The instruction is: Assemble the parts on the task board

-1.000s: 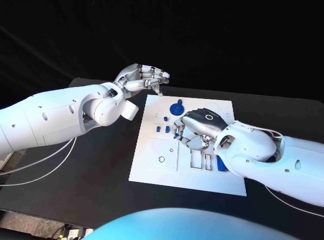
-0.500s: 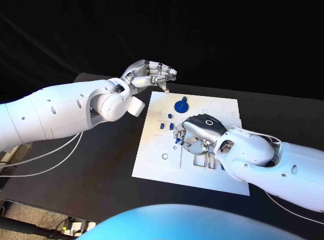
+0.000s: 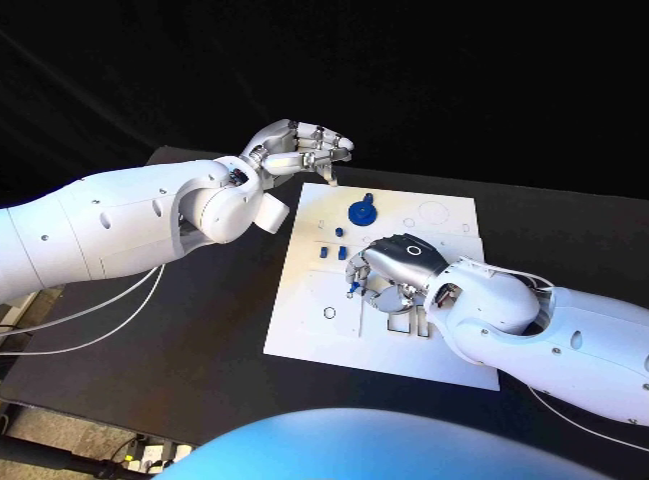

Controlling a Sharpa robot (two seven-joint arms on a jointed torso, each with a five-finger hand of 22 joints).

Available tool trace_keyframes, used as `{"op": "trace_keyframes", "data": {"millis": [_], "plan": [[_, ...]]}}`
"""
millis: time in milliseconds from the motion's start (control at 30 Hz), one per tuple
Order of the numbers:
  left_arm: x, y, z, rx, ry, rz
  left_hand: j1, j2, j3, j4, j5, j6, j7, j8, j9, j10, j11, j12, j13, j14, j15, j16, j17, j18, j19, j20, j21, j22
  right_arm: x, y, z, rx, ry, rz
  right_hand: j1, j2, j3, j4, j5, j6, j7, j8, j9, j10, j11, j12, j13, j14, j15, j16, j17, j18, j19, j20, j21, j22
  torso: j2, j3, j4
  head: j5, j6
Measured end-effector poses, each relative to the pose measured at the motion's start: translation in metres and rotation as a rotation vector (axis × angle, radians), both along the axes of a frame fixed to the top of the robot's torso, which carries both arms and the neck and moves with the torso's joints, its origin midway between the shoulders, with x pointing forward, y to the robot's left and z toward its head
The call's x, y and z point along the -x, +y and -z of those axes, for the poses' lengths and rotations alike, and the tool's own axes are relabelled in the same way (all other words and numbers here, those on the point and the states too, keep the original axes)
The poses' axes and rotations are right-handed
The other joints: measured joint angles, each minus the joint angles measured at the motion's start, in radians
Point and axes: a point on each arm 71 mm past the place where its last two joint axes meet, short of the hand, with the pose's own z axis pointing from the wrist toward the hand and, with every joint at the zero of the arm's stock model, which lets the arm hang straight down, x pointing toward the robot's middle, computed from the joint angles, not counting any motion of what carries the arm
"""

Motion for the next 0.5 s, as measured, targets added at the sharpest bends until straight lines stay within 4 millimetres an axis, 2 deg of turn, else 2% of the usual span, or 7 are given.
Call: {"op": "trace_keyframes", "data": {"millis": [267,500], "plan": [[0.0001,0.0000,-0.0001,0.000,0.000,0.000,0.000,0.000,0.000,0.000,0.000,0.000,0.000,0.000,0.000,0.000,0.000,0.000,0.000,-0.004,0.004,0.000,0.000,0.000,0.000,0.000,0.000,0.000,0.0000,0.0019,0.0026,0.003,0.005,-0.001,0.000,0.000,0.000,0.000,0.000,-0.003,0.000,0.000,0.000,0.000,0.000,0.000,0.000,0.000,0.000,0.000,0.000,0.000,0.000,0.000,0.000,0.000,0.000,-0.0005,0.0007,-0.004,0.000],[0.0003,0.0003,-0.0001,0.000,0.001,0.000,0.000,0.000,0.000,0.000,0.000,0.000,0.000,0.000,0.000,0.000,0.000,0.000,0.000,-0.004,0.004,0.000,0.000,0.000,0.000,0.000,0.000,0.000,0.0001,0.0025,0.0048,0.009,0.010,-0.002,0.000,0.000,0.000,0.000,0.000,-0.003,0.000,-0.001,0.001,0.000,0.000,-0.004,0.001,0.000,0.000,0.000,0.000,0.000,0.000,0.000,0.000,0.000,0.000,-0.0006,0.0001,-0.001,0.000]]}}
